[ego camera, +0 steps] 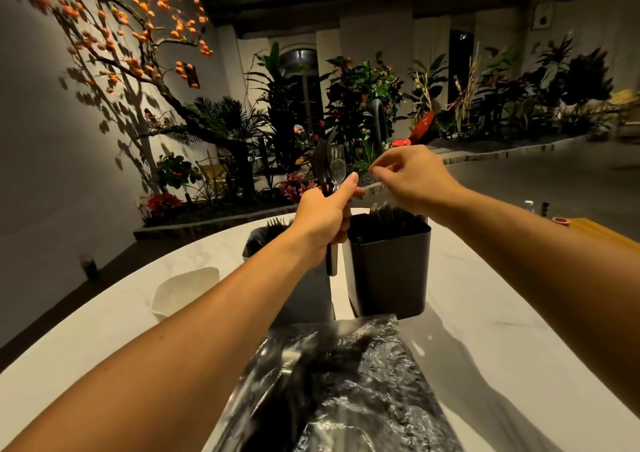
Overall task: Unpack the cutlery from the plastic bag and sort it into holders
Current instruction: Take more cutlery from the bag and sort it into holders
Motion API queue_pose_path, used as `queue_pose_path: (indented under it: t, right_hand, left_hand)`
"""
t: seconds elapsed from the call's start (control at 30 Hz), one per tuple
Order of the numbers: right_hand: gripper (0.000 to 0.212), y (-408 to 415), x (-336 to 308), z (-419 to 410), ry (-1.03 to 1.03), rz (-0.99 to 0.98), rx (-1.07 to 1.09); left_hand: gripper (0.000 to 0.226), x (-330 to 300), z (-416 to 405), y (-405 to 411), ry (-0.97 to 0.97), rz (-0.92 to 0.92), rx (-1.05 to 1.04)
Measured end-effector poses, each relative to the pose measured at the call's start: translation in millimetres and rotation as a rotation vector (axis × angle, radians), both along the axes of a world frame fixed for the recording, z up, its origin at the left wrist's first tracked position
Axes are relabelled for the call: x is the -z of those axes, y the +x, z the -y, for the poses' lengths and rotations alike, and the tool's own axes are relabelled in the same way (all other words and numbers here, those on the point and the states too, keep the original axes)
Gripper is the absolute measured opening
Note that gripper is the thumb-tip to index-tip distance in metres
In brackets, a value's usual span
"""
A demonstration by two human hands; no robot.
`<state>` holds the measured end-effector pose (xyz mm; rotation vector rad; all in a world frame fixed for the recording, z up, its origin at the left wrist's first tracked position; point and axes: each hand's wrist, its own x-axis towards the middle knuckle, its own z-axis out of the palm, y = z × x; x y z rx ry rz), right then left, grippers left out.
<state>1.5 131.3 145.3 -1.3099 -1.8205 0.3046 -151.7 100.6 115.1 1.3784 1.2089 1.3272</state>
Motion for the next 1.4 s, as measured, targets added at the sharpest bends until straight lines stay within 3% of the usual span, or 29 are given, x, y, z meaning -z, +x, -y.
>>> queue_pose_path:
  t: [0.13, 0.3, 0.47, 0.67, 0.9, 1.07, 1.17, 1.33, 1.4]
  right_hand:
    - [0.036, -17, -11, 28, -0.269, -0.325, -0.239]
    - [0.025, -27, -13, 49, -0.432, -0.412, -0.384]
    - [0.026, -47, -8, 67, -0.526, -0.541, -0.480]
    - [0.019, -74, -7, 86, -0.458, -0.462, -0.453]
    - [0.006, -96, -5, 106, -0.391, -0.249, -0.376]
    - [0.008, -103, -5, 115, -0.333, -0.126, -0.311]
    - [0.012, -106, -6, 119, -0.286, -0.138, -0.327]
    - [0.011, -104, -12, 124, -0.248, -0.285, -0.321]
    - [0.022, -100, -15, 128, -0.355, -0.360, -0.405]
  left_hand:
    - [0.041, -7, 18, -3, -0.115, 0.081, 0.132]
    - [0.034, -8, 50, -22, -0.190, 0.085, 0.312]
    - [0.024, -5, 75, -46, -0.142, 0.057, 0.326]
    - [0.041, -3, 101, -76, -0.161, 0.072, 0.211]
    - [0.032, 8, 121, -101, -0.086, -0.003, -0.039]
    - [0.036, 2, 141, -111, -0.191, 0.178, 0.230]
    - [0.037, 2, 149, -108, -0.211, 0.154, 0.284]
    - [0.038, 5, 147, -105, -0.161, 0.133, 0.165]
    - [0.038, 5, 148, -103, -0.166, 0.143, 0.146]
